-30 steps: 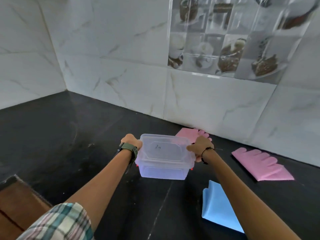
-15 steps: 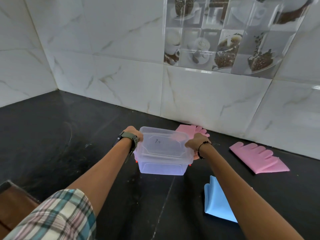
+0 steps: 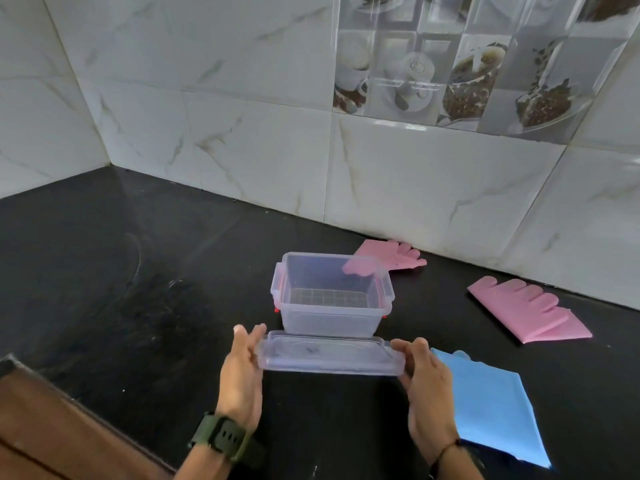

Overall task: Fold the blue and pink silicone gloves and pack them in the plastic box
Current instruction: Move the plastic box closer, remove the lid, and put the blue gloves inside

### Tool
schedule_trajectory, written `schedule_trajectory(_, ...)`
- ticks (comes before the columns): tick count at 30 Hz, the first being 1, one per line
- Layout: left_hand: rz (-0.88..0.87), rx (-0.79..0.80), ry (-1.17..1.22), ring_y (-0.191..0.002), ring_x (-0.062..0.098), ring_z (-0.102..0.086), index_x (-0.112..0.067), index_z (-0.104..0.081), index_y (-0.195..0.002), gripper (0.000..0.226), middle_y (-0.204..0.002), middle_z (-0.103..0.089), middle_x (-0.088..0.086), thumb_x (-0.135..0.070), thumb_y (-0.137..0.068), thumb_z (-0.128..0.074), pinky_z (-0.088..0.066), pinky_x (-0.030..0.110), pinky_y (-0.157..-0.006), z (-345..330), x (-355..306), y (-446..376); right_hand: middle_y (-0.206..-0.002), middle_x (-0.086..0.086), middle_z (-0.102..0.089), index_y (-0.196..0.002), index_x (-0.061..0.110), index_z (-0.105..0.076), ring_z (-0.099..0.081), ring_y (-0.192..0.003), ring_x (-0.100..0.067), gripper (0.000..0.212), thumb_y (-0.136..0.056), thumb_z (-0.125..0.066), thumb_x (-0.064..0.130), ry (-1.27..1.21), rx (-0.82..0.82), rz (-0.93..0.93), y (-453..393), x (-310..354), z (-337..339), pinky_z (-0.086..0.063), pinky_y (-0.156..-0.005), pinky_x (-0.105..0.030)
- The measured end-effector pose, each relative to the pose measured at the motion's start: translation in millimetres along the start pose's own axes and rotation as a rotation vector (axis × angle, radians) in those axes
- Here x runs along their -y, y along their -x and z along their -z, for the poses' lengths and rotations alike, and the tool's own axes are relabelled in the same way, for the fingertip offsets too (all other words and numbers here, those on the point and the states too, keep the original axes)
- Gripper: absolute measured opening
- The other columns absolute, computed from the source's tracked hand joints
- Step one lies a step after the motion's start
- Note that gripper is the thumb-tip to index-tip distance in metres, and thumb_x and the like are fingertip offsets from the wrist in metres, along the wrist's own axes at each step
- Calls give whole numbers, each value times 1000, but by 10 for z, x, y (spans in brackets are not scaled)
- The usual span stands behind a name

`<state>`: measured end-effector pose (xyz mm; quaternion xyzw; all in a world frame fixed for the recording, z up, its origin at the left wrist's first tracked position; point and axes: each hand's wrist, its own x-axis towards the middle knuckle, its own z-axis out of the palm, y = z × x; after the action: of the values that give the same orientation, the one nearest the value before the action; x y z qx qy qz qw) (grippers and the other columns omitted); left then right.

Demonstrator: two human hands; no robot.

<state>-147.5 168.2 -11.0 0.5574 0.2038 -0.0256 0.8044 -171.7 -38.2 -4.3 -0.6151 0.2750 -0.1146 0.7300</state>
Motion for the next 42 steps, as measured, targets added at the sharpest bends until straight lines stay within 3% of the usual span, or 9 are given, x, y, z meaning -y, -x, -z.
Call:
schedule_trajectory(6,18,-69,-342,-101,18,-63,-25,-69,-99,40,-123,-65,6,-45,-95,-35,-47,37,-91,65,114,33,-104,-5,-66,-91,12,-70,-57,-105,-21,39,-98,-39,35,156,50,-90,74,-266,-51,-49,-94,-37)
schedule_trajectory(9,-132,-122,-609,-128,25,-48,-20,-53,-131,39,-142,-50,5,-32,-97,-37,-37,45,-111,-42,90,144,-94,9,-65,-95,16,-68,-59,-93,-8,26,-97,-45,26,261,54,44,110,-145,60,-47,-74,-15)
schedule_trajectory(14,-135,307,-696,-82,4,-57,-28,-62,-90,16,-91,-64,-8,-17,-93,-51,-49,19,-75,-788,208,501,-86,7,-62,-90,17,-67,-58,-85,-13,12,-90,-55,19,646,-386,391,-75,198,865,-49,-74,-23)
schedule_trajectory(16,-29,459,-769,-66,6,-45,-22,-50,-72,21,-75,-48,-6,-20,-93,-49,-37,17,-61,-1224,324,596,-81,-3,-60,-83,8,-62,-56,-78,-20,21,-91,-53,26,927,-421,229,-242,251,1252,-48,-73,-35)
schedule_trajectory(18,110,487,-853,-79,12,-49,-9,-53,-96,17,-91,-48,-3,-26,-92,-50,-44,24,-65,-1579,419,642,-77,-9,-58,-80,4,-55,-55,-72,-25,37,-92,-50,38,1086,-339,-75,-370,244,1515,-44,-67,-34)
schedule_trajectory(21,257,529,-900,-107,28,-61,1,-45,-127,48,-108,-57,10,-27,-90,-55,-52,38,-94,-1861,539,580,-80,-11,-59,-83,2,-53,-61,-71,-27,43,-88,-54,45,762,-176,-291,-493,193,1673,-49,-62,-33)
schedule_trajectory(32,297,638,-1117,-136,26,-39,2,-42,-137,52,-147,-42,16,-26,-94,-50,-31,29,-110,-1954,515,431,-101,-24,-66,-117,-10,-54,-65,-80,-37,39,-84,-65,8,406,171,-523,-371,261,1622,-57,-69,-51)
schedule_trajectory(36,463,688,-675,-129,34,-48,6,-48,-132,43,-139,-50,22,-9,-92,-55,-36,45,-111,-1832,152,373,-92,-22,-68,-108,-7,-60,-65,-76,-34,25,-84,-60,0,173,246,-430,-317,583,1374,-57,-58,-39)
schedule_trajectory(42,153,452,-319,-92,31,-63,3,-63,-99,17,-120,-62,22,2,-83,-64,-49,43,-86,-1506,-1051,-47,-90,-17,-70,-91,-2,-65,-68,-71,-29,18,-73,-64,-2,79,499,-102,-577,1391,219,-59,-58,-38)
